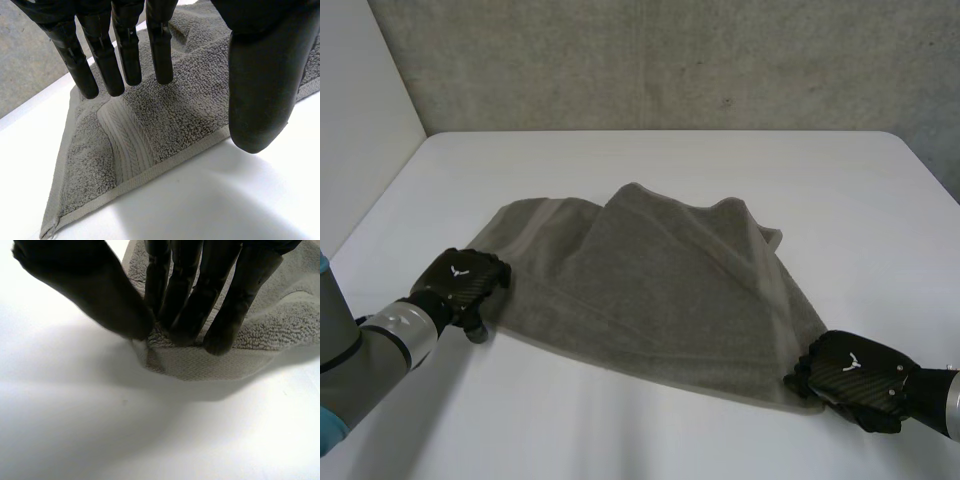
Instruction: Fold the towel.
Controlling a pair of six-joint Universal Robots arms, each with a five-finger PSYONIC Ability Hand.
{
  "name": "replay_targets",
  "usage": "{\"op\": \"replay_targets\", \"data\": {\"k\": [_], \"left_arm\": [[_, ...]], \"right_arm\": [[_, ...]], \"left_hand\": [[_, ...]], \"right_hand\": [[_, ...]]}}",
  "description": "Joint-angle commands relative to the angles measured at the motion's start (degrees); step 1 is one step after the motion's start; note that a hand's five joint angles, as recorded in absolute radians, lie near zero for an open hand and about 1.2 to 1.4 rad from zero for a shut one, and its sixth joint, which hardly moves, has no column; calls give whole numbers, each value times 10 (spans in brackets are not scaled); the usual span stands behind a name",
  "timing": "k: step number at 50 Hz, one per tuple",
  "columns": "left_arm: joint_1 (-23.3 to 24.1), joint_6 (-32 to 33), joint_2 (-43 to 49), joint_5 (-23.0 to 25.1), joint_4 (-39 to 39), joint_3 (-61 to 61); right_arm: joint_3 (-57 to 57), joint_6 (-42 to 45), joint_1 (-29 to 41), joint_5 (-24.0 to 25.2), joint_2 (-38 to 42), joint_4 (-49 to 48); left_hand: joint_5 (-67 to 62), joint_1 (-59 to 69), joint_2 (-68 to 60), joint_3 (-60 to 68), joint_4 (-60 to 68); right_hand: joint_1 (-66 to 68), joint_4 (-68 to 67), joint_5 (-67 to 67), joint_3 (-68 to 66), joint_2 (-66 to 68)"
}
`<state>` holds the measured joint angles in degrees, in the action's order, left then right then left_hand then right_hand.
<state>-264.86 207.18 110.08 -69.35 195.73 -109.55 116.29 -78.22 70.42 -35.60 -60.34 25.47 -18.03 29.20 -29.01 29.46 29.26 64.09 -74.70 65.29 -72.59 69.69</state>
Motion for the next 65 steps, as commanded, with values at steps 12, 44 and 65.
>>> {"op": "replay_targets", "data": {"k": [12, 44, 65], "left_arm": [[-1, -13, -6, 0, 0, 5], [0, -23, -13, 11, 0, 2], [-3, -23, -11, 12, 0, 0]], "right_arm": [[-107, -217, 32, 84, -101, 37], [-33, -48, -3, 15, -93, 72], [-27, -17, -5, 2, -22, 14]], "left_hand": [[0, -12, 10, -14, -12], [0, -12, 10, -14, -12], [0, -12, 10, -14, -12]], "right_hand": [[159, -53, 47, -74, 103], [-262, 369, -374, 348, -318], [-264, 370, -376, 349, -320]]}}
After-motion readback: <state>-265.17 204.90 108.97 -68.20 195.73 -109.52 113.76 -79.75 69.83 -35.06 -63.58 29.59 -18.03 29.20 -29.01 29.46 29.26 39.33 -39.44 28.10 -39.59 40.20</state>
